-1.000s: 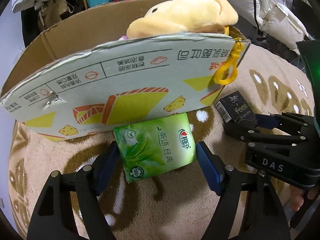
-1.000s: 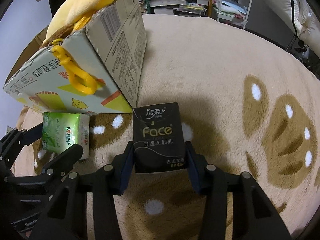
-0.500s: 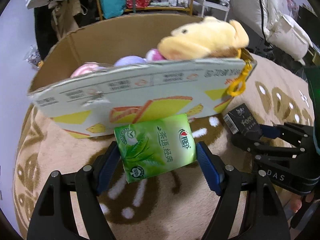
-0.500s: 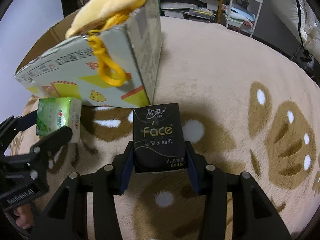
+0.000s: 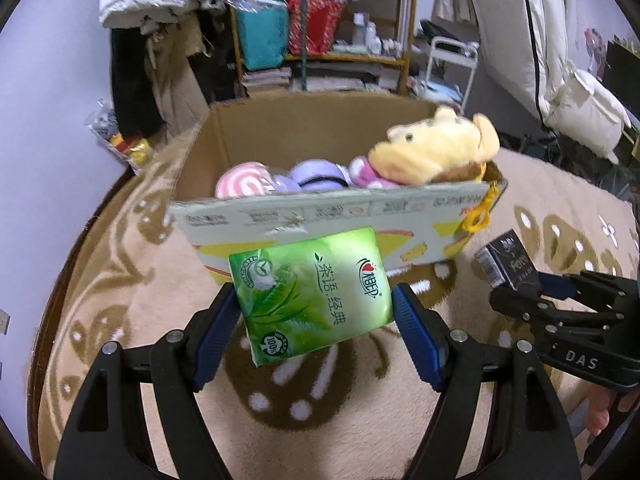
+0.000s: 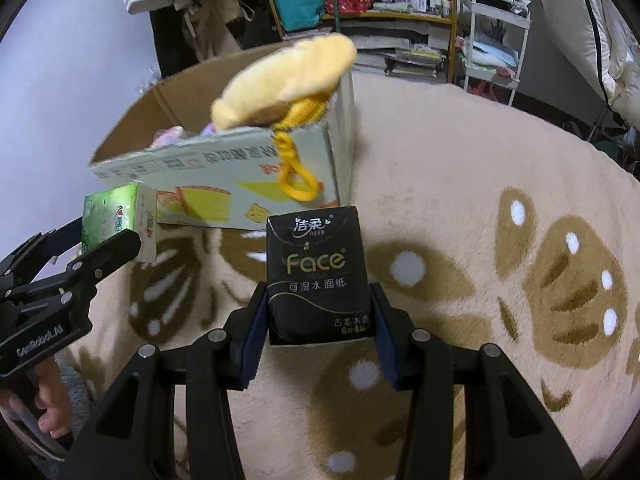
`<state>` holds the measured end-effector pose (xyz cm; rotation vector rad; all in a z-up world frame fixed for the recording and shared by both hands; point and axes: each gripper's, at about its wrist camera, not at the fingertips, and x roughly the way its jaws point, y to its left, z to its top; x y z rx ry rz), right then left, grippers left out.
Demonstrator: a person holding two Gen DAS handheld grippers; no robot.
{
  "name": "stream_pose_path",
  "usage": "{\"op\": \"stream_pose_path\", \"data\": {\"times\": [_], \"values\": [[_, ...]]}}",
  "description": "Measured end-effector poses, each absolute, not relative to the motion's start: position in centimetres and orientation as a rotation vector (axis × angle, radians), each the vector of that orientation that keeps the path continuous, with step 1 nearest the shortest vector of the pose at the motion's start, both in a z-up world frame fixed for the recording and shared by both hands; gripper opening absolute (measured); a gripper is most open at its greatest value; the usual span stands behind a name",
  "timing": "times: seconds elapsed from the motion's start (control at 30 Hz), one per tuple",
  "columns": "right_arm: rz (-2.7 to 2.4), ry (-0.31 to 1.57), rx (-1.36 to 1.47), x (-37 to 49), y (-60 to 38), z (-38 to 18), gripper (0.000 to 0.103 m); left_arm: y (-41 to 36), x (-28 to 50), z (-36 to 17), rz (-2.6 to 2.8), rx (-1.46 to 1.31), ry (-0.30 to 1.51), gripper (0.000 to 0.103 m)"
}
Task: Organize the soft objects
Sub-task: 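Carry the green pack with the left tool while the right tool carries the Face pack, both into the box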
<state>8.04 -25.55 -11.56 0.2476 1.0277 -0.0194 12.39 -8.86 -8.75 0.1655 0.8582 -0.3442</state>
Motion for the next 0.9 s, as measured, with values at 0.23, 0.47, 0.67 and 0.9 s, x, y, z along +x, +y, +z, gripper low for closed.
{"op": "stream_pose_path", "data": {"times": [0.23,0.47,0.67,0.9], "values": [[-0.002,0.953,0.271,6.8,-25.1,-9.0,0.050,-7.2,10.7,-5.5,-0.267,0.162,0.707,0.076],[-0.026,0.856,0.263,6.0,-25.5,-6.5,0.050,-6.5,9.8,-3.2,-0.250,0.169,0.630,0.076],[-0.028,0.726,0.257,5.9,-25.6,-3.9,0.050,-6.0,10.2,-1.7,-0.252,0.154,0.585,0.076],[0.002,0.596,0.238,7.7,-24.9,-2.0,0.050,-6.1,12.8,-1.4,-0.237,0.155,0.574,0.076]]}}
